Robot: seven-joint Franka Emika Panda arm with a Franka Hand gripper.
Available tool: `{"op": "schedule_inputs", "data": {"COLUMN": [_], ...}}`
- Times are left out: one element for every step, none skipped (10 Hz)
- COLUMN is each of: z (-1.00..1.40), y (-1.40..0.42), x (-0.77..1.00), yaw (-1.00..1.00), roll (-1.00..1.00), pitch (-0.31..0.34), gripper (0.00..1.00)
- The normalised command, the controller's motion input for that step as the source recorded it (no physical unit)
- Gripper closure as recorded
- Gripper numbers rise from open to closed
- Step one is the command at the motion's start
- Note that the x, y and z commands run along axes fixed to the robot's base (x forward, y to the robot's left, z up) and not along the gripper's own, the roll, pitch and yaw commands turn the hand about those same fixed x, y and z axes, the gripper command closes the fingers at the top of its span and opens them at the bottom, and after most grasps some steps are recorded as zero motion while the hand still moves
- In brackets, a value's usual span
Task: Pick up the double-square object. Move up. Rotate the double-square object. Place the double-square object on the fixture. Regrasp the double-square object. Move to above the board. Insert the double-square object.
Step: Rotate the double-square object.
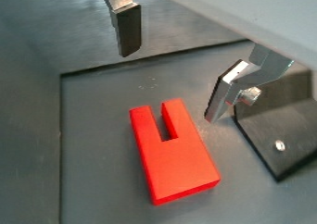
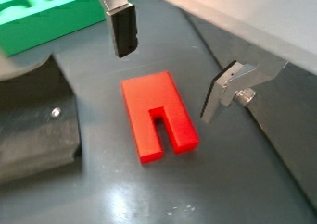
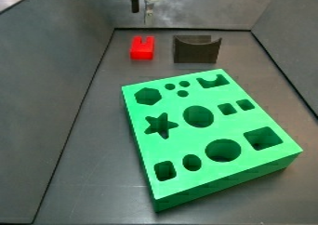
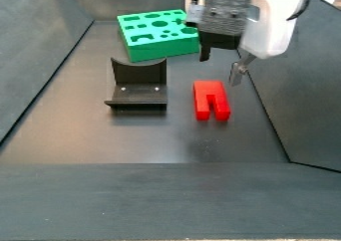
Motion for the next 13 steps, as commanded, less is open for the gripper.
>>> {"op": "schedule_inputs", "data": {"z": [-0.02,-0.02,-0.02,-0.02,-0.02,-0.02,-0.02,-0.02,-0.02,-0.02,-0.02,-0.02,-0.02], "y": [0.00,0.00,0.00,0.00,0.00,0.00,0.00,0.00,0.00,0.00,0.00,0.00,0.00], "x": [0.03,0.03,0.03,0.03,0.03,0.03,0.03,0.03,0.03,0.03,0.03,0.03,0.03], "yaw": [1.00,1.00,1.00,1.00,1.00,1.00,1.00,1.00,1.00,1.00,1.00,1.00,0.94], "roll": [0.00,0.00,0.00,0.00,0.00,0.00,0.00,0.00,0.01,0.01,0.01,0.01,0.01], "pitch": [-0.016,-0.018,-0.019,-0.021,-0.022,-0.024,-0.027,-0.029,-0.034,-0.039,-0.048,-0.054,-0.068], "gripper": [0.00,0.00,0.00,0.00,0.00,0.00,0.00,0.00,0.00,0.00,0.00,0.00,0.00]}}
